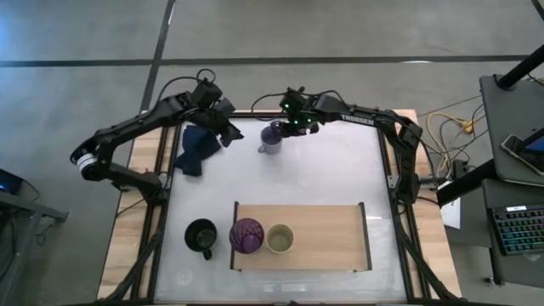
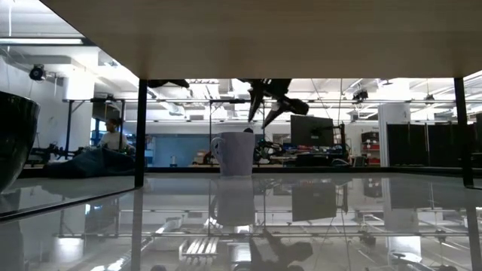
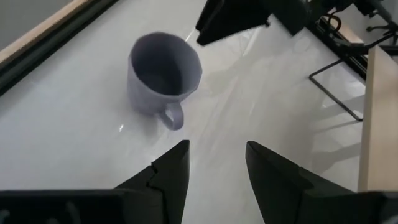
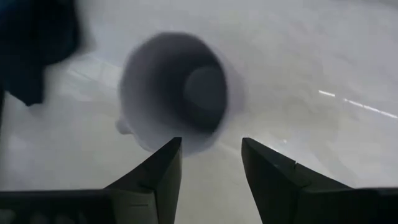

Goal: Stack small to large cups/mugs on shelf
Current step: Put the gray mug on the shelf

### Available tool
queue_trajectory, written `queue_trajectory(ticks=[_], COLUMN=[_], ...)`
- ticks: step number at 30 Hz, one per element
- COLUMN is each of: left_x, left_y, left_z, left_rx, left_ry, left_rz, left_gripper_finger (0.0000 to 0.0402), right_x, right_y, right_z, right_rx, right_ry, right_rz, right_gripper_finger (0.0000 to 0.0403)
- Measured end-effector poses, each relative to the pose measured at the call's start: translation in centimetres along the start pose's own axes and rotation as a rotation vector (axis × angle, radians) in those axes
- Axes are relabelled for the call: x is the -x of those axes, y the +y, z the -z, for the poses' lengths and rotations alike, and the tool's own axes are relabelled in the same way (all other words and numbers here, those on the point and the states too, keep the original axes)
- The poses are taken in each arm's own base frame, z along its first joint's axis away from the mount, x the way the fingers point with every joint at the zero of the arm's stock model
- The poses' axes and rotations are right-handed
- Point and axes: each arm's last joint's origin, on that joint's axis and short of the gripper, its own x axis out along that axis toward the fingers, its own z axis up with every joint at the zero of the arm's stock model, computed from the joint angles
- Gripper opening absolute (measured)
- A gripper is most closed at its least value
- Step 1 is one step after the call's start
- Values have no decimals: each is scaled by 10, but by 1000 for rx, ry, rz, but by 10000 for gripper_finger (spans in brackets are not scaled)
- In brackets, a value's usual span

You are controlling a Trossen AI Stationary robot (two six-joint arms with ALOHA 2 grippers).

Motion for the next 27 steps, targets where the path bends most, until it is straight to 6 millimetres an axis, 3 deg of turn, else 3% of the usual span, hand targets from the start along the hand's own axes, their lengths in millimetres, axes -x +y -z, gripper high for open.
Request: queue_trajectory(ticks=[11, 18, 27], left_x=[6, 5, 1], left_y=[-2, -1, 2], left_z=[9, 9, 15], left_rx=[22, 19, 24], left_ry=[-5, -5, 18], left_rz=[1, 1, -3], left_gripper_finger=[143, 143, 143], right_x=[-28, -33, -57], right_y=[-5, -5, -10], right_z=[-1, -2, -1], right_rx=[-21, -15, 9], right_ry=[40, 34, 92], right_rz=[41, 35, 30], right_gripper_finger=[160, 153, 107])
